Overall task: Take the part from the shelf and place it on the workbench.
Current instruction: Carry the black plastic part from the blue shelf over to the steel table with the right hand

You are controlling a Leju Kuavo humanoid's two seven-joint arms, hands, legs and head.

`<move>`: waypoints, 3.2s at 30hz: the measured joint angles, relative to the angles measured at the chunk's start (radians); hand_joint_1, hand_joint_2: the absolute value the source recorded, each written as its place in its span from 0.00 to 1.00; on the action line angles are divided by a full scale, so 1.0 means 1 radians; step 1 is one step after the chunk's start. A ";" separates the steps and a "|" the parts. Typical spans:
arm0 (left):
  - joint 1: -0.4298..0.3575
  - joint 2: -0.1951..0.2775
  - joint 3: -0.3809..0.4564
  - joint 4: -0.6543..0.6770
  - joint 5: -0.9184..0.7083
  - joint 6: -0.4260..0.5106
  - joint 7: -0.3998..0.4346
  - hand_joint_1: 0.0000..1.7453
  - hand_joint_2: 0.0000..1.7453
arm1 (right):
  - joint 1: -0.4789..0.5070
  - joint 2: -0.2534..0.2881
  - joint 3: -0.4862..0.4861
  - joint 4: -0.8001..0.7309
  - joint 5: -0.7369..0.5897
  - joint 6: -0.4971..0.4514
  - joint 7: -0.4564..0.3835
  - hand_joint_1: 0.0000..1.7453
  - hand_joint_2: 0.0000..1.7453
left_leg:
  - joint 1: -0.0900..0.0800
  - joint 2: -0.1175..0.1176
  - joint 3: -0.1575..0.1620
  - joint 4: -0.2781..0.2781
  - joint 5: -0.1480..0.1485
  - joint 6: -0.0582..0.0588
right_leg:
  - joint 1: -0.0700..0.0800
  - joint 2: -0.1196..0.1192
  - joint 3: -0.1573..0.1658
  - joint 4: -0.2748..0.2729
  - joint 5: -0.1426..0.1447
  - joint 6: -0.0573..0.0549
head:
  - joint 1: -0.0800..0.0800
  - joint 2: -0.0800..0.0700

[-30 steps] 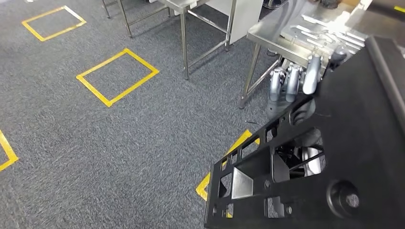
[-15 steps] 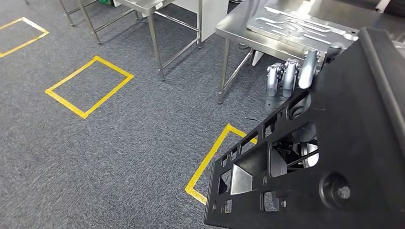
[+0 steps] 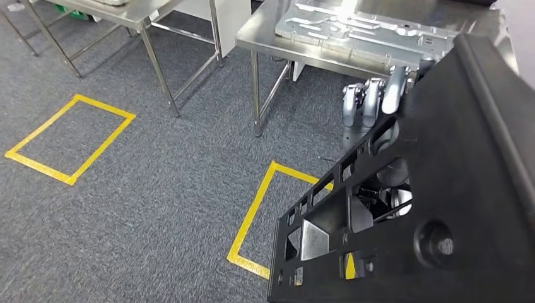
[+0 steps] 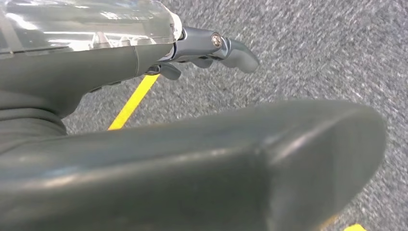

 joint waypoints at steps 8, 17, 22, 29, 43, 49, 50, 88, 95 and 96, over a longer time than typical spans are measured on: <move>0.001 -0.004 0.003 0.000 -0.002 0.001 0.001 0.00 0.00 | 0.009 0.000 0.006 -0.008 0.007 -0.008 -0.001 1.00 1.00 | 0.003 0.091 0.014 -0.014 -0.002 0.029 | -0.007 -0.118 -0.148 0.284 -0.121 0.034 | 0.001 0.000; -0.003 -0.004 0.003 0.000 -0.007 -0.006 -0.014 0.00 0.00 | 0.005 0.000 0.012 -0.015 0.007 -0.009 -0.007 1.00 1.00 | -0.007 0.170 0.042 -0.005 -0.038 -0.011 | 0.005 -0.184 -0.015 0.005 0.004 0.002 | 0.001 0.000; 0.000 -0.004 0.003 0.000 -0.006 -0.010 -0.014 0.00 0.00 | 0.003 0.001 0.015 -0.019 0.007 -0.009 -0.006 1.00 1.00 | 0.002 0.071 -0.072 0.241 -0.161 -0.023 | 0.000 -0.122 -0.010 0.000 0.006 -0.021 | 0.001 0.000; 0.000 -0.003 0.003 0.000 -0.004 -0.013 -0.014 0.00 0.00 | 0.005 0.001 0.016 -0.019 0.012 -0.013 -0.007 1.00 1.00 | 0.002 0.020 -0.016 0.032 -0.006 -0.003 | 0.002 -0.036 -0.005 0.013 -0.004 -0.005 | 0.001 0.000; -0.003 0.000 0.003 0.000 -0.013 -0.045 -0.014 0.00 0.00 | 0.010 -0.004 0.016 -0.037 0.042 -0.030 -0.013 1.00 1.00 | 0.000 0.054 0.013 0.000 -0.015 0.025 | -0.004 -0.127 -0.031 0.066 -0.014 0.025 | 0.001 0.000; -0.006 0.002 0.003 0.000 -0.014 -0.046 -0.016 0.00 0.00 | 0.009 -0.003 0.016 -0.043 0.046 -0.030 -0.015 1.00 1.00 | -0.003 0.061 0.014 0.028 -0.044 -0.006 | -0.004 -0.127 0.018 -0.010 -0.012 -0.006 | 0.001 0.000; -0.006 0.003 0.003 0.000 -0.015 -0.047 -0.016 0.00 0.00 | 0.009 -0.003 0.016 -0.044 0.047 -0.030 -0.015 1.00 1.00 | -0.002 0.061 -0.007 0.074 -0.065 -0.009 | -0.007 -0.127 0.027 -0.014 -0.014 -0.012 | 0.001 0.000; 0.000 0.004 0.001 0.000 -0.021 -0.046 -0.031 0.00 0.00 | 0.023 -0.002 0.005 -0.050 0.047 -0.013 -0.019 1.00 1.00 | -0.005 0.054 -0.067 0.113 -0.045 -0.005 | 0.008 -0.111 0.052 -0.003 -0.035 -0.022 | 0.001 0.000; 0.001 0.005 0.001 0.000 -0.022 -0.049 -0.034 0.00 0.00 | 0.022 -0.002 0.003 -0.056 0.049 -0.016 -0.017 1.00 1.00 | -0.008 0.051 -0.016 0.001 0.016 0.039 | 0.008 -0.111 0.058 0.049 -0.073 0.019 | 0.001 0.000; 0.000 0.005 0.001 0.000 -0.023 -0.050 -0.035 0.00 0.00 | 0.022 -0.002 0.002 -0.058 0.050 -0.017 -0.017 1.00 1.00 | -0.007 0.051 -0.008 -0.001 0.011 0.042 | 0.005 -0.113 0.031 0.097 -0.090 0.023 | 0.001 0.000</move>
